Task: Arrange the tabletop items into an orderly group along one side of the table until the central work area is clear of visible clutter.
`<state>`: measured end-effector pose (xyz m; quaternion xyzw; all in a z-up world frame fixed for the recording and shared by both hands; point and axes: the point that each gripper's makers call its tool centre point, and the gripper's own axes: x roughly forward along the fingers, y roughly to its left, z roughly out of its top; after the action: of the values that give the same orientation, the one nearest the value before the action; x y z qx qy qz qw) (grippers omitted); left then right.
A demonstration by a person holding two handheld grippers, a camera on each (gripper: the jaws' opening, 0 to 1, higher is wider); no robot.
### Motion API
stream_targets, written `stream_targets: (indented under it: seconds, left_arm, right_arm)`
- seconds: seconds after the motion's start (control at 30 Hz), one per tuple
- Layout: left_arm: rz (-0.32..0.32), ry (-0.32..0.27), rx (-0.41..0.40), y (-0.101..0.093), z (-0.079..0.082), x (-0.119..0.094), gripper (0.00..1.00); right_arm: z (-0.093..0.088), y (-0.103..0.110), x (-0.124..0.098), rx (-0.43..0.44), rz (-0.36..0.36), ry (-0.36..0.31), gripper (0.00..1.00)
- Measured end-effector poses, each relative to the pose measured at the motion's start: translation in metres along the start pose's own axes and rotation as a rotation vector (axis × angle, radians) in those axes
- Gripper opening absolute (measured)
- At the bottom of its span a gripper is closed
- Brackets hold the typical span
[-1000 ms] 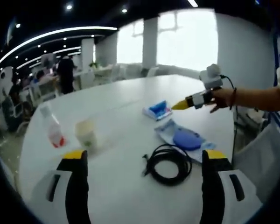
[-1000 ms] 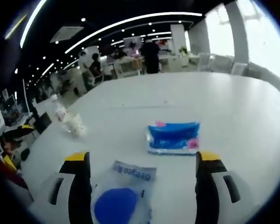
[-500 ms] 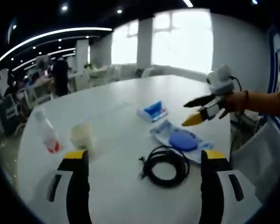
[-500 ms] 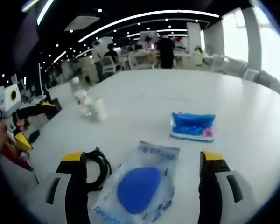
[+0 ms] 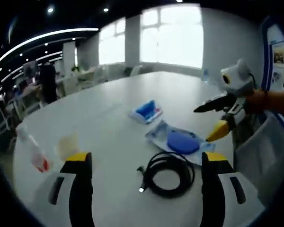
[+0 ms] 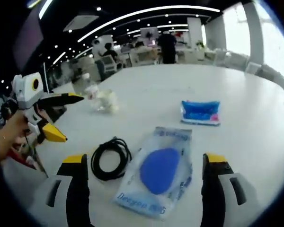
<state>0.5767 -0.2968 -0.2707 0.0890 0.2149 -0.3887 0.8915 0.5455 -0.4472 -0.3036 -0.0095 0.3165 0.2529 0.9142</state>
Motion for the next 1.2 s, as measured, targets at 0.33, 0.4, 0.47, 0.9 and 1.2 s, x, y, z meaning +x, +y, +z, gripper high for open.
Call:
stream_targets:
  seconds: [0.33,0.4,0.47,0.9,1.2]
  left_arm:
    - [-0.040,0.018,0.018,0.001,0.000,0.034,0.88]
    - [-0.047,0.022,0.022,0.001,0.000,0.043,0.87]
    - [-0.055,0.014,0.021,0.002,0.001,0.048,0.87]
    - [-0.100,0.025,0.049,-0.001,0.003,0.093,0.82]
    - [-0.143,0.037,0.085,-0.006,0.003,0.120,0.78]
  right_arm:
    - [-0.031,0.014,-0.008,0.074,-0.019,0.071,0.96]
    - [-0.037,0.015,-0.011,0.084,-0.032,0.083,0.96]
    - [-0.042,0.014,-0.014,0.104,-0.048,0.100,0.96]
    - [-0.064,0.022,-0.029,0.256,-0.110,0.148,0.85]
    - [-0.077,0.031,-0.029,0.370,-0.138,0.177,0.76]
